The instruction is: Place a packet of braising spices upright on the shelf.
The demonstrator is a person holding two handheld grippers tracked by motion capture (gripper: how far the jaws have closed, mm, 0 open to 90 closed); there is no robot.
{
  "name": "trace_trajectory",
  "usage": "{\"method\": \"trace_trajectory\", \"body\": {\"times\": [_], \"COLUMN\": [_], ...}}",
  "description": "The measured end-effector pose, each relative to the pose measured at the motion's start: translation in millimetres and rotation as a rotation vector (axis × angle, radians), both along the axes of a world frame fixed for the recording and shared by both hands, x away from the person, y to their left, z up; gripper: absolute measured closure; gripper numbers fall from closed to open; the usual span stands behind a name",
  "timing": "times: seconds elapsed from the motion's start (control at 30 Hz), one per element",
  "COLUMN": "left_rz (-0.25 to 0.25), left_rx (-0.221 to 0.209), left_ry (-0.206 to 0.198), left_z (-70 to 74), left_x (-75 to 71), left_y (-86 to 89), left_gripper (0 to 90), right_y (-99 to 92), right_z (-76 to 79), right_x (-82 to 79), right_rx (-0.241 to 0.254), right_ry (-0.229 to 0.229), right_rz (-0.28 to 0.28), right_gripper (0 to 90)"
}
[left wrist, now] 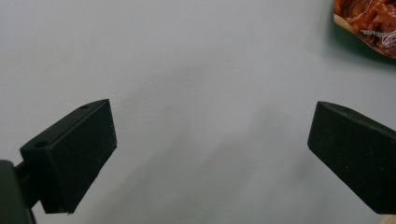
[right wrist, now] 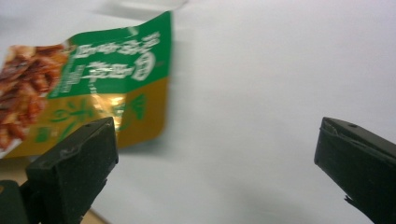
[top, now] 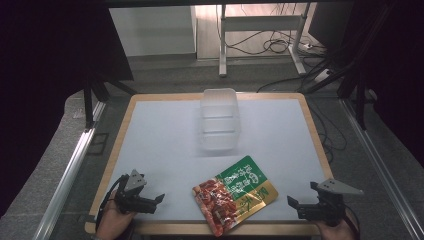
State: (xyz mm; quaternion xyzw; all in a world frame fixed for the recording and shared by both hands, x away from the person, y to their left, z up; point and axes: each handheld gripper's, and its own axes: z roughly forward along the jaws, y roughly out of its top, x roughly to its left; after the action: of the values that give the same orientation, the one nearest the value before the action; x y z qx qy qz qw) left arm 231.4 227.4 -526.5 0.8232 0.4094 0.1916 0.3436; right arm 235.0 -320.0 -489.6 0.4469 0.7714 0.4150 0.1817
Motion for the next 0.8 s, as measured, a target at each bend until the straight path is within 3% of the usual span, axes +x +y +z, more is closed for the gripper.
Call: {"method": "trace_trajectory", "body": {"times": [0.1, 0.2, 0.57, 0.8], "left_rz": [0.002, 0.002, 0.001, -0.005], "left_rx": [-0.003, -0.018, -0.019, -0.018], "left_ry": [0.002, 0.01, 0.012, 0.013], "left_z": [0.1, 0.3, 0.1, -0.1], "left_x": [0.0, 0.0, 0.4, 0.5], "left_y": [0.3, 1.6, 1.6, 1.3], "left_gripper": [1.2, 1.2, 1.4, 1.5], "right_y": [-6.9, -9.4, -10.1, -7.5], "right_z": [-1.9, -6.1, -6.7, -6.1], "right_x": [1.9, 3.2, 3.7, 3.1], "right_rx": [-0.029, -0.075, -0.069, -0.086], "right_ry": [-0.023, -0.012, 0.005, -0.009], "right_rz": [-0.009, -0.014, -0.015, -0.011], "right_gripper": [0.0, 0.0, 0.0, 0.0]}}
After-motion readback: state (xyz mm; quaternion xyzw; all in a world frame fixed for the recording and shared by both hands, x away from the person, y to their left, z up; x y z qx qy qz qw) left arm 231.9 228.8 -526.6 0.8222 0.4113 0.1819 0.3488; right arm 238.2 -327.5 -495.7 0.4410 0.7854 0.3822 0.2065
